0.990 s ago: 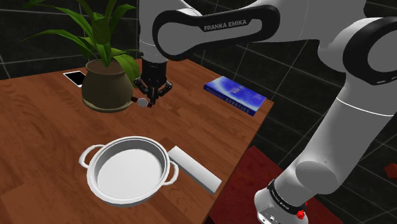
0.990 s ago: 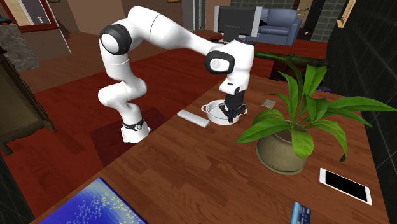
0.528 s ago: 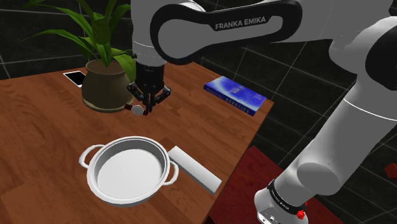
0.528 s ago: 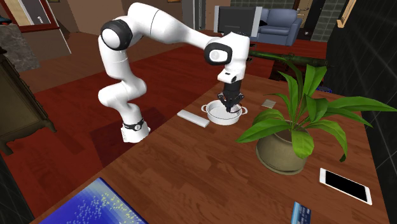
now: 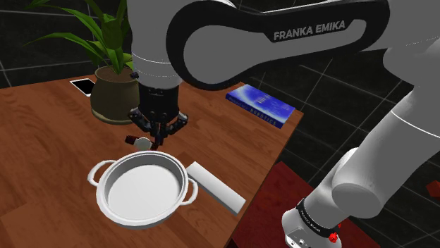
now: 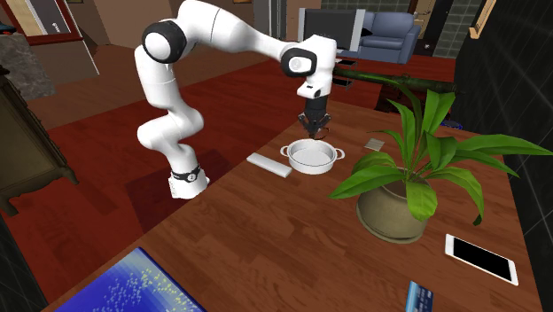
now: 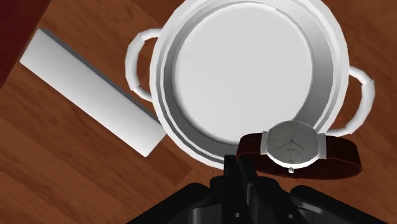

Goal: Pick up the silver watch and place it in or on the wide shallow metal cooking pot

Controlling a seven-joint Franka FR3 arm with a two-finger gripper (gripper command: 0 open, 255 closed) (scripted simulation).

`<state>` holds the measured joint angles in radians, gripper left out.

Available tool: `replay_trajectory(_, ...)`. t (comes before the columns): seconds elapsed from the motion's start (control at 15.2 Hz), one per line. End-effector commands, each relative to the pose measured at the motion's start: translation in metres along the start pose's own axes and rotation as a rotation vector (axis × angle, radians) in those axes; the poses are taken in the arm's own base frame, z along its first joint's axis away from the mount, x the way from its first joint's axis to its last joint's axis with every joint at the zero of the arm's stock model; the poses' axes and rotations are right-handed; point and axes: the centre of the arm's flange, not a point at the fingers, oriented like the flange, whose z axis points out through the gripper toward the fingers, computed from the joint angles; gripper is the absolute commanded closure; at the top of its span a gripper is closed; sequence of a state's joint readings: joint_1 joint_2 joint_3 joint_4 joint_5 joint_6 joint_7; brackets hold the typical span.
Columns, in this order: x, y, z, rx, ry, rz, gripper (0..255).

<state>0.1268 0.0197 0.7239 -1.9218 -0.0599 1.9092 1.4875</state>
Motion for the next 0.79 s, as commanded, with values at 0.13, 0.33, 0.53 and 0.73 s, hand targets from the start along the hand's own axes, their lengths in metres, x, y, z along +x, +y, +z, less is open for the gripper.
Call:
replay_trajectory(0.13, -0.013, 0.0, 0.017, 0.0, 0.0, 0.002, 255)
replay_trajectory(0.33, -0.014, -0.001, 0.033, 0.0, 0.0, 0.002, 255)
replay_trajectory(0.53, -0.015, -0.001, 0.048, 0.0, 0.0, 0.002, 255)
replay_trajectory(0.73, -0.015, -0.002, 0.064, 0.0, 0.0, 0.002, 255)
